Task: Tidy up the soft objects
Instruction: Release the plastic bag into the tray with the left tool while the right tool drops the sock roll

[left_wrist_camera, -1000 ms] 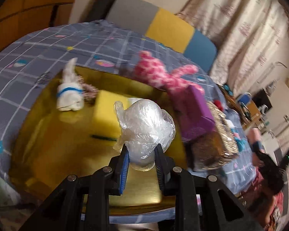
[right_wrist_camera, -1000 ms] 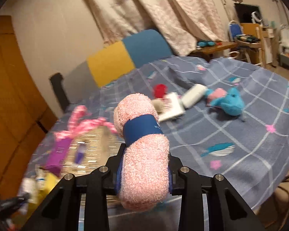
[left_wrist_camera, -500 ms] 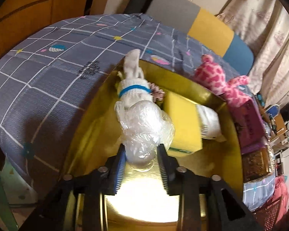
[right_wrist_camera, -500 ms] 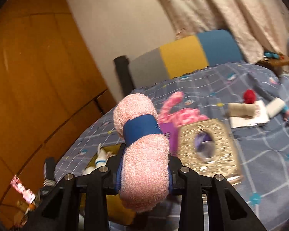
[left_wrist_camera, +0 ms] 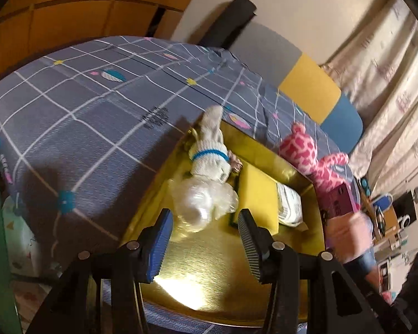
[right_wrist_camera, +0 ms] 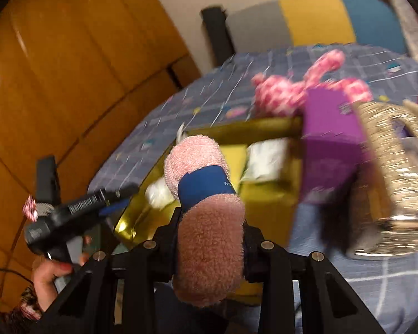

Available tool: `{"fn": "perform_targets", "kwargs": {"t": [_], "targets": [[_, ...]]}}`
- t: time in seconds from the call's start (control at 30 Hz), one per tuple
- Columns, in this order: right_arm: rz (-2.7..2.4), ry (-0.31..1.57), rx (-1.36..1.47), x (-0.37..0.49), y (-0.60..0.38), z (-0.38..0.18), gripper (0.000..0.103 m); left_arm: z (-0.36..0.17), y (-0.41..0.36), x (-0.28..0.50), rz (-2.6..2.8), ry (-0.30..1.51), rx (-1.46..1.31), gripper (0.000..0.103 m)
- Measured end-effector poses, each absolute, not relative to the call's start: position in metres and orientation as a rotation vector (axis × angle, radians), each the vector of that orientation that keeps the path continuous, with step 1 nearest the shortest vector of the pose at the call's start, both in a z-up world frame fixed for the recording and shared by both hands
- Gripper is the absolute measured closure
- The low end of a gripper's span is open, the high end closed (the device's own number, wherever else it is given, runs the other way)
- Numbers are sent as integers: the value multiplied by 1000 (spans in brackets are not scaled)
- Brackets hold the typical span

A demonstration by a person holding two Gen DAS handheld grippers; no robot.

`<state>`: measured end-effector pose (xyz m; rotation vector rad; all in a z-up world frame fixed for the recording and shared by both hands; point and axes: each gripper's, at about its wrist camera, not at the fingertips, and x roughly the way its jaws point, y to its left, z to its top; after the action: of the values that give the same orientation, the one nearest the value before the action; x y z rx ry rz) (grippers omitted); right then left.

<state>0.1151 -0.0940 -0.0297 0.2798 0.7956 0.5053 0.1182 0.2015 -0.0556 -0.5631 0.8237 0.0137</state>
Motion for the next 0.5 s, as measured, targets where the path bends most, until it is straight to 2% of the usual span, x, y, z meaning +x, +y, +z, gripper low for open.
{"fn": "perform_targets", "kwargs": {"t": [0.5], "targets": [[713, 1017, 78, 142, 5, -70, 68, -41, 222, 103, 74, 772, -555, 54]]}}
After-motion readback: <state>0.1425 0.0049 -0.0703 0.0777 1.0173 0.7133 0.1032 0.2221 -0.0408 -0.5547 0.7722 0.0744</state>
